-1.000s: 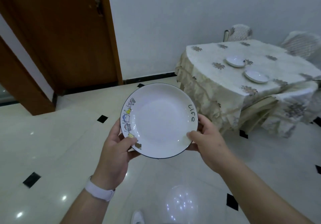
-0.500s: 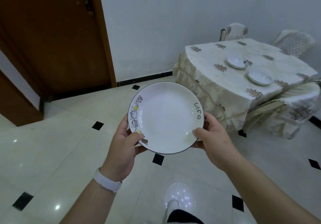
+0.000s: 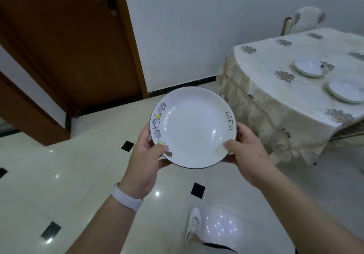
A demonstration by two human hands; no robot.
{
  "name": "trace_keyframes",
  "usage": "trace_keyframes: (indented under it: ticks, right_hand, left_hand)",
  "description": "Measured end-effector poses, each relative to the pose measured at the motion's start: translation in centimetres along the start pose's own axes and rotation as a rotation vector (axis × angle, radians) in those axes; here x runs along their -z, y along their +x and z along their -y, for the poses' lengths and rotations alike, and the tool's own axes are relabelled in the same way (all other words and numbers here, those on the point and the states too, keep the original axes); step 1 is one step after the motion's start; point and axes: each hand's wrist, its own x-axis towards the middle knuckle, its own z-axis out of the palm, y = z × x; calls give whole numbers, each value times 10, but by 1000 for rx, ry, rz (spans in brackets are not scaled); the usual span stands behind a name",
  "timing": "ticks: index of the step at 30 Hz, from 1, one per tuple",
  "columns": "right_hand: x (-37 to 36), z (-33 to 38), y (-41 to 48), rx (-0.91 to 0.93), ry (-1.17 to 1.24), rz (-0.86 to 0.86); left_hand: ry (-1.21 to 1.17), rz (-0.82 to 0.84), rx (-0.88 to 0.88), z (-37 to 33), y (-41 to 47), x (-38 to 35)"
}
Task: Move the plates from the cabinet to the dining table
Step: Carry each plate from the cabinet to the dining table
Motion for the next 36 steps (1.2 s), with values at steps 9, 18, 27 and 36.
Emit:
trace_keyframes:
  ticks: [9, 18, 27, 36]
  right_hand:
    - [44, 42, 118, -6, 8, 15]
    - [77, 64, 181, 50, 85, 19]
    - [100, 70, 241, 34, 150, -92]
    - [105, 83, 343, -10, 154, -247]
  left_hand:
    - [30, 8, 5, -21, 119, -61]
    - [98, 74, -5, -41, 188, -103]
    - [147, 160, 45, -42, 270, -134]
    - [137, 273, 130, -42, 403, -153]
